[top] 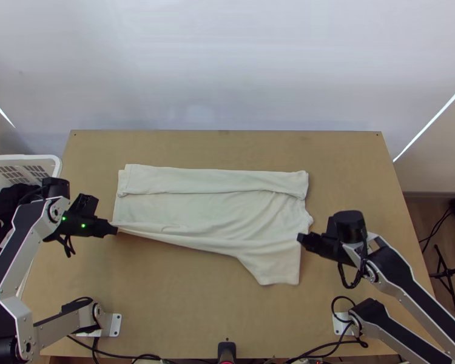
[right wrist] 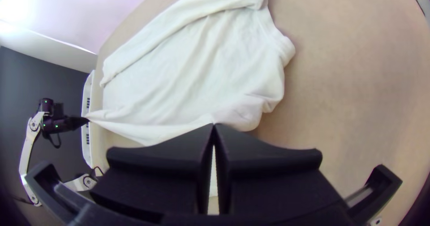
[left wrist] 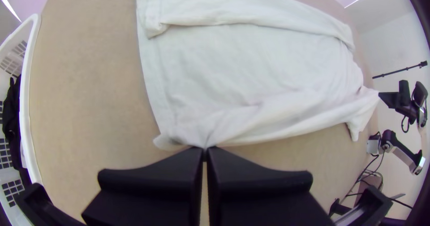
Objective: Fold the t-shirt
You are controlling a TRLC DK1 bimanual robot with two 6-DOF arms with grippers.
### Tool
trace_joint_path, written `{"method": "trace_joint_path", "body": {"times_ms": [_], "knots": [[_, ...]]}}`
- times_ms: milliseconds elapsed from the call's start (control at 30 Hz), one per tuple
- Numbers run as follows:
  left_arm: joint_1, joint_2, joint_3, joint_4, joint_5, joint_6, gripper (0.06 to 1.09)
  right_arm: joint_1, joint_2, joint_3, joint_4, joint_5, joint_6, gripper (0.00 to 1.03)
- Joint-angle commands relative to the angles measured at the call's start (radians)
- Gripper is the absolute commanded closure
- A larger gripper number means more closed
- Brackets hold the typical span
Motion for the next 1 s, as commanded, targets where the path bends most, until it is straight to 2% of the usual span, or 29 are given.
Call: {"method": "trace_joint_path", "body": {"times_ms": [0,433,633,967], "knots": [[-0.013,0.043,0.062,-0.004,0.000,-0.020,1.05,-0.021,0.034,0.101,0.010,0.011,-0.002,1.00],[-0.055,0.277,0.377,0.022,0.000,-0.176,1.05,-0.105,0.270,0.216,0.173,0.030,-0.037,1.00],[-0.064,0.340,0.469,0.022,0.000,-0.182,1.05,-0.164,0.430,0.354,0.199,0.030,-0.060,1.00],[-0.081,0.392,0.518,0.022,0.000,-0.170,1.05,-0.175,0.645,0.523,0.251,0.050,-0.068,1.00]]}}
